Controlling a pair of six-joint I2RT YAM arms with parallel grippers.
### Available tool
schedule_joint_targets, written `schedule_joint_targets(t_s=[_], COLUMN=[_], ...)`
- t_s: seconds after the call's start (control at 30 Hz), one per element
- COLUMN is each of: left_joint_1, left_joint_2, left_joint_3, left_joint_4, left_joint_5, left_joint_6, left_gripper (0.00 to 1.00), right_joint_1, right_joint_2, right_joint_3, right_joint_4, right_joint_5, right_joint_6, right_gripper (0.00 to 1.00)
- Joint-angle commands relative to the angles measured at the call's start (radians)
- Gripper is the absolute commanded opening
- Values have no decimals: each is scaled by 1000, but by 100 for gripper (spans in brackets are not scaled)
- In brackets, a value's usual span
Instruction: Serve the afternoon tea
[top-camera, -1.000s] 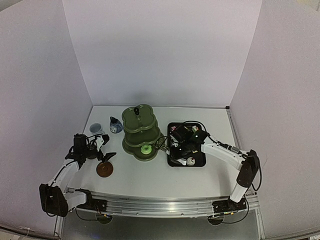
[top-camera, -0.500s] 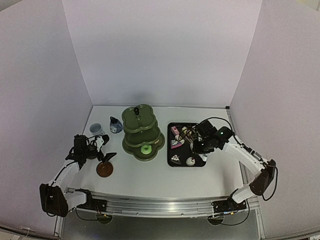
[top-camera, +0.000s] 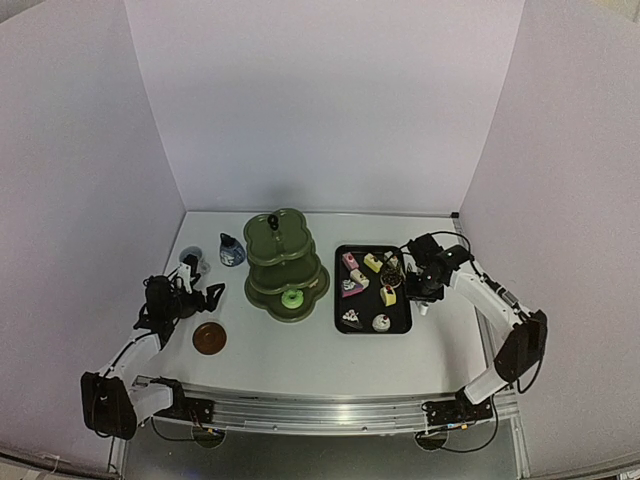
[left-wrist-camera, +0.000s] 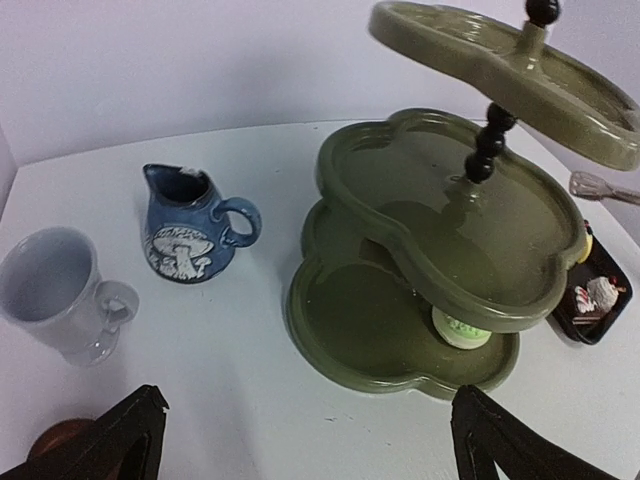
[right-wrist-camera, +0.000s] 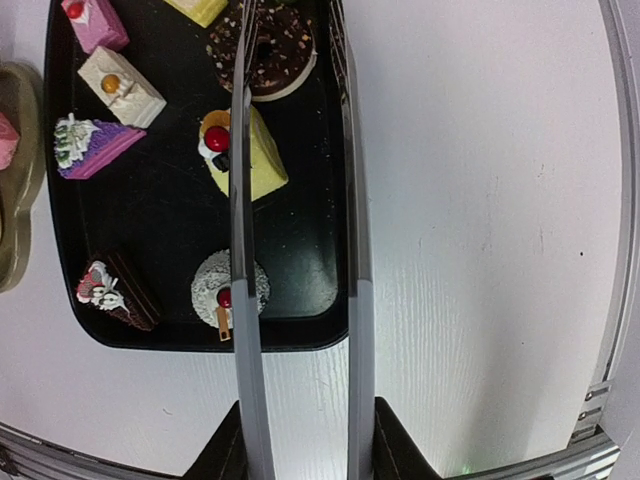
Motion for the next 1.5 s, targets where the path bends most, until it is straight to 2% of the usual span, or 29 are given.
schedule_joint_targets(t_s=[0.0,0.73,0.83,1.03,1.47], left_joint_1=[-1,-1,-1,1,3], left_joint_2=[-19,-7,-5,-9,-10], left_joint_3=[-35,-67,-65,-62,-66], left_joint_4=[99,124,123,116,133], left_joint_5=[-103,-109,-111,-135,-138], left_joint_6=[-162,-154,-148,-129,-132], left_gripper=[100,100,100,100,100], right_joint_1=[-17,-46,-46,-47,-45], right_joint_2=[35,122,140,110,11], right_joint_3=[22,19,23,12,2], right_joint_4=[9,56,57,53,29], right_joint_5=[-15,-116,-131,-132,-124], right_joint_6=[5,0,-3,-8,-35], right_gripper=[33,33,29,0,0])
